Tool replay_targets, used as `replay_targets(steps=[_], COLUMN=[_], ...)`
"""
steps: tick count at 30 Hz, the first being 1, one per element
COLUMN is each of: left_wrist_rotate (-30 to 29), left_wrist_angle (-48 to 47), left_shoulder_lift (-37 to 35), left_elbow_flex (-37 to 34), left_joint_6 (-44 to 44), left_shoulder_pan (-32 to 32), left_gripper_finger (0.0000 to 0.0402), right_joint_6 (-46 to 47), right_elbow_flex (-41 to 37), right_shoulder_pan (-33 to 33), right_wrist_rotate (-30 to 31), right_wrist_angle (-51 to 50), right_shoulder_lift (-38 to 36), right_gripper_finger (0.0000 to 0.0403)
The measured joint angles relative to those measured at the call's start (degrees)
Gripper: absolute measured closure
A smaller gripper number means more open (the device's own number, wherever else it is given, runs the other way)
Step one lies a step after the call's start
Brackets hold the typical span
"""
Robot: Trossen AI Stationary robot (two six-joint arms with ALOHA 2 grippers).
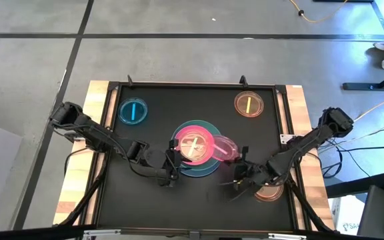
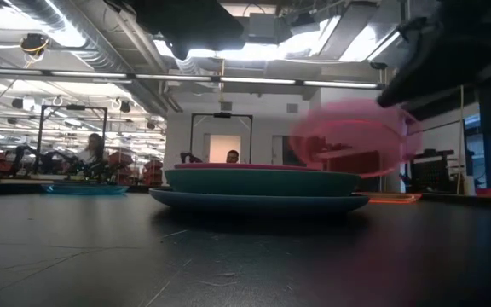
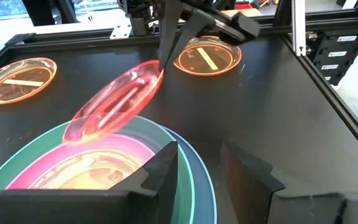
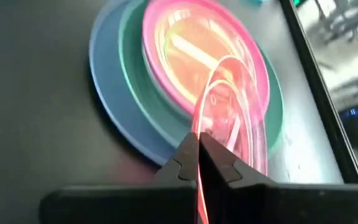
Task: Stack plastic plates
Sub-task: Stack the light pink plate on the light green plate
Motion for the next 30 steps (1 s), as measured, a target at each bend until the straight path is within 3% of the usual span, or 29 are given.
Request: replay_targets(steps=[5, 9, 16, 23, 30], left_wrist_rotate=[0.0, 0.0, -0.01, -0.02, -0.03], left_wrist_angle=[0.0, -0.04, -0.45, -0.55, -0.98], left_shoulder_lift=[0.0, 0.0, 0.0, 0.0, 0.0], left_elbow_flex=[0.0, 0.0, -0.01, -0.02, -0.02], left_joint_6=[0.0, 0.01, 0.0, 0.0, 0.0], left_shoulder_pan=[0.0, 0.0, 0.0, 0.0, 0.0], left_gripper_finger=[0.0282, 0.0282, 0.0282, 0.0282, 0.0282], right_joint_6=[-10.57, -18.01, -24.47, -24.9, -20.56], right_elbow_flex=[-0.09, -0.09, -0.11, -0.09, -0.11], right_shoulder_pan=[-3.2, -6.56, -11.57, -15.66, -18.33], right_wrist_rotate=[-2.03, -7.12, -11.59, -18.32, -26.11], right_wrist_angle=[10.31, 17.83, 27.16, 33.38, 33.38], right_shoulder_lift=[1.92, 4.7, 9.56, 12.38, 13.62], right_gripper_finger=[0.0403, 0.0403, 0.0403, 0.0403, 0.0402])
